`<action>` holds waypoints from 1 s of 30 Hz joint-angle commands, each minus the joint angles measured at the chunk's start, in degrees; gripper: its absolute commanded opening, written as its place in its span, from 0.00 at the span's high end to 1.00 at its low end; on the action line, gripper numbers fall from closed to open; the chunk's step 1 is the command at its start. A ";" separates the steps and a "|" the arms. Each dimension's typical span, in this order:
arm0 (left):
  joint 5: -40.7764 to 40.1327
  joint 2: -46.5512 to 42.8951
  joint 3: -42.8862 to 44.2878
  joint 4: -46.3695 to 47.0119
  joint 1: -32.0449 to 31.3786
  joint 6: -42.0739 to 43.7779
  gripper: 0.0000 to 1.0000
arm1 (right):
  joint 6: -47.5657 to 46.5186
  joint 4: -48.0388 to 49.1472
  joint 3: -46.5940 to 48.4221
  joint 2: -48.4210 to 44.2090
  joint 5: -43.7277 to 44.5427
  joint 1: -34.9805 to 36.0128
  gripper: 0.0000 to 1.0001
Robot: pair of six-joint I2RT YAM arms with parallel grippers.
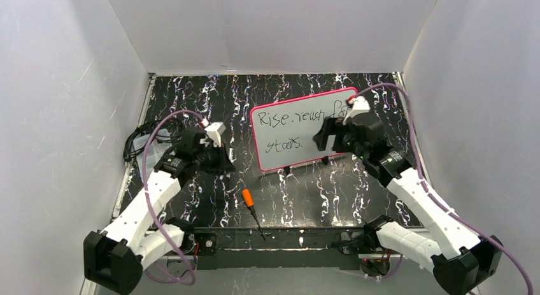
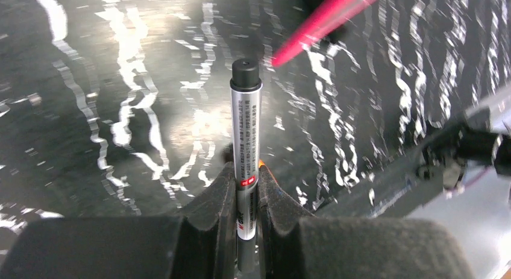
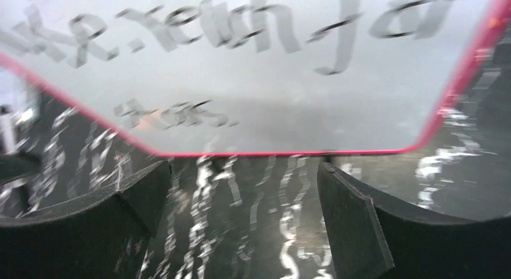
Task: Write a sentence on the whiteboard
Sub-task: Place the whiteboard marker at the center of the board, then reset both arms
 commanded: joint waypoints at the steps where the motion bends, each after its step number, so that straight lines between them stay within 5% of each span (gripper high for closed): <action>1: -1.14 4.52 1.08 -4.09 9.77 -1.57 0.97 | -7.71 2.61 1.36 -4.70 11.25 -7.69 0.01; 11: -1.91 19.27 7.47 -4.39 17.14 1.58 0.75 | -12.78 8.74 -5.04 -14.68 25.59 -10.78 0.01; 14: -2.44 20.52 8.45 -4.97 17.19 2.10 0.57 | -13.31 9.15 -6.67 -17.53 27.00 -10.78 0.01; 16: -3.29 19.22 8.70 -4.71 17.21 2.37 0.36 | -13.26 9.69 -7.27 -18.92 26.91 -10.78 0.01; 19: -7.59 13.48 8.42 -3.07 17.22 2.90 0.09 | -13.81 10.42 -7.70 -20.49 27.17 -10.78 0.01; 30: -27.09 -19.79 1.81 16.94 17.04 8.69 0.02 | -16.92 10.90 -8.32 -25.33 26.26 -10.76 0.01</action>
